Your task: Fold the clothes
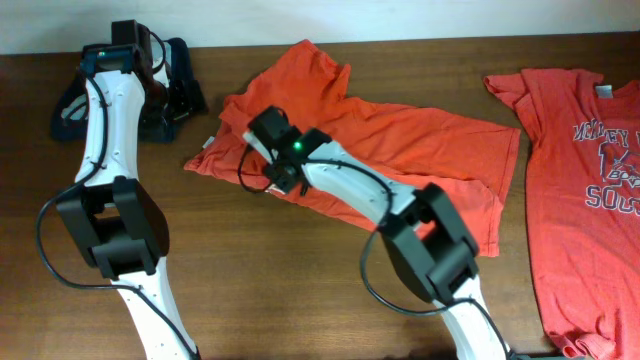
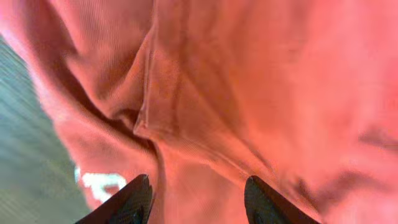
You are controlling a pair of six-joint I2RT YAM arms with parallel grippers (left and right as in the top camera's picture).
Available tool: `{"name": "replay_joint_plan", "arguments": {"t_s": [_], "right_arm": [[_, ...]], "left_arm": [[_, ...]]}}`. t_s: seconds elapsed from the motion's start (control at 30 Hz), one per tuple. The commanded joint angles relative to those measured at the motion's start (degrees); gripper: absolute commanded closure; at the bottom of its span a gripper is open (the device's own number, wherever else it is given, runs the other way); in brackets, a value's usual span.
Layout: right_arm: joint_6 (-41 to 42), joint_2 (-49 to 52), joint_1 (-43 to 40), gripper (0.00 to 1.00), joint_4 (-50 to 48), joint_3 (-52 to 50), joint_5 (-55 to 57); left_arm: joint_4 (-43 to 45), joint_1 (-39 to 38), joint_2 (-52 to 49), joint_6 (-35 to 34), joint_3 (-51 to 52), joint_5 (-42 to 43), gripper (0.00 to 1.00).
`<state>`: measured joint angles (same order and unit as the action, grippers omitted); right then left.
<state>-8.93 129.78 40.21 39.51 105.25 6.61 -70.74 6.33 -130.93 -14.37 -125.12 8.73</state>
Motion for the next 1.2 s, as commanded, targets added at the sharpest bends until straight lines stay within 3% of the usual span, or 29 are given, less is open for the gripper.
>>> {"name": "replay_joint_plan", "arguments": {"t_s": [0.0,0.3,0.4,0.57,0.67,0.9,1.0,1.1,1.17], "right_arm": [[5.7,-9.8,-2.8,0.46,1.8,3.5,-1.0],[8.4,-22.9,-16.3,0.34,14.2,3.5,-1.0],[8.4,-23.9,-21.3,0.2,19.3,3.5,-0.9],[8.4,-23.7,-30.0,0.12,27.5,3.5,-0.8],[8.6,-23.7,-35.2,0.01,29.2,3.5,-0.8],[9.9,-23.6,-45.7,0.01,30.2,3.5,-0.8],[9.9,-23.6,-48.4,0.01,30.2,3.5,-0.8],[9.9,-23.6,-50.8,0.01,30.2,3.5,-0.8],[9.9,-23.6,-51.6,0.01,30.2,3.5,-0.8]], "left_arm": [[0.0,-0.2,1.9,0.3,-0.7,-0.2,0.01],[0.7,-0.2,1.9,0.3,-0.7,-0.2,0.01],[4.6,-0.2,1.9,0.3,-0.7,-0.2,0.01],[2.5,-0.3,1.9,0.3,-0.7,6.7,0.01],[1.1,-1.7,2.0,0.6,-0.7,5.3,0.07],[-0.7,-6.8,2.0,0.7,-0.7,-2.6,0.11],[-1.2,-8.3,2.0,0.7,-0.7,-2.6,0.28],[-1.8,-9.8,1.9,0.7,-0.7,-2.6,0.58],[-2.0,-10.7,1.9,0.7,-0.7,-2.6,0.71]]}}
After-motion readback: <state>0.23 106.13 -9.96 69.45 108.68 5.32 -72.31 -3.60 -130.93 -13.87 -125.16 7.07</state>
